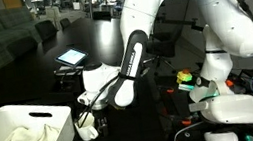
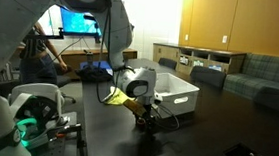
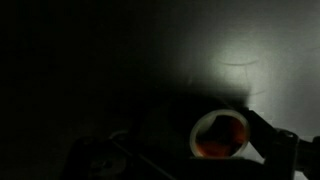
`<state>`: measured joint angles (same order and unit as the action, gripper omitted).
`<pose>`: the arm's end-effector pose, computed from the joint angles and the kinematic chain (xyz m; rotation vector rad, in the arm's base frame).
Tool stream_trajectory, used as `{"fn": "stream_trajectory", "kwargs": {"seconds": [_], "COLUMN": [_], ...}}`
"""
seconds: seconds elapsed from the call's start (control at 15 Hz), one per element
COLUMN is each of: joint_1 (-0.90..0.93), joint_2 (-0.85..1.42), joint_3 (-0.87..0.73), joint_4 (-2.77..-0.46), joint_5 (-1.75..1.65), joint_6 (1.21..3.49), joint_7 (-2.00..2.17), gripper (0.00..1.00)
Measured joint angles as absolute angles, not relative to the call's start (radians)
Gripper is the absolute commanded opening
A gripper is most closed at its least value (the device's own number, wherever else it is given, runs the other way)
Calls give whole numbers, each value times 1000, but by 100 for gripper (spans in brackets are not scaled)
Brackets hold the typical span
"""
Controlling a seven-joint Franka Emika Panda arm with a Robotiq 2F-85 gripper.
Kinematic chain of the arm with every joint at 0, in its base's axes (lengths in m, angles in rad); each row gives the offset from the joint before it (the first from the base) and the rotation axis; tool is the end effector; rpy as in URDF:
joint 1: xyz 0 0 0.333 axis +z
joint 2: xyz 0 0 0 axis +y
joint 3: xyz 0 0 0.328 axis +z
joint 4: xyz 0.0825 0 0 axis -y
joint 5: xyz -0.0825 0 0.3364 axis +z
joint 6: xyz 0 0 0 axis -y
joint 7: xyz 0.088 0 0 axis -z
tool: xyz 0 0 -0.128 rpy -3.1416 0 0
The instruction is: Pick up the towels and put them in the container. Pick up the pen and the small tape and put them in the cup.
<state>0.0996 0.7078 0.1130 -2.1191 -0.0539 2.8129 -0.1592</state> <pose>0.5325 0.1192 0.1075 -3.0251 -0.6074 0.0150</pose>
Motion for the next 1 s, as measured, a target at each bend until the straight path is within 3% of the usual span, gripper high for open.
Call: {"fn": "stream_trajectory", "kwargs": {"seconds": [0.2, 0.4, 1.0], "joint_1": [124, 141, 161], "joint_2": [690, 672, 572], "joint_3": [89, 72, 29], "joint_4": [-2123, -2126, -2227], "joint_5": [-76, -97, -139], "joint_6": [2786, 2765, 2755], "joint_7": [-152, -139, -96], "gripper": [43, 26, 26]}}
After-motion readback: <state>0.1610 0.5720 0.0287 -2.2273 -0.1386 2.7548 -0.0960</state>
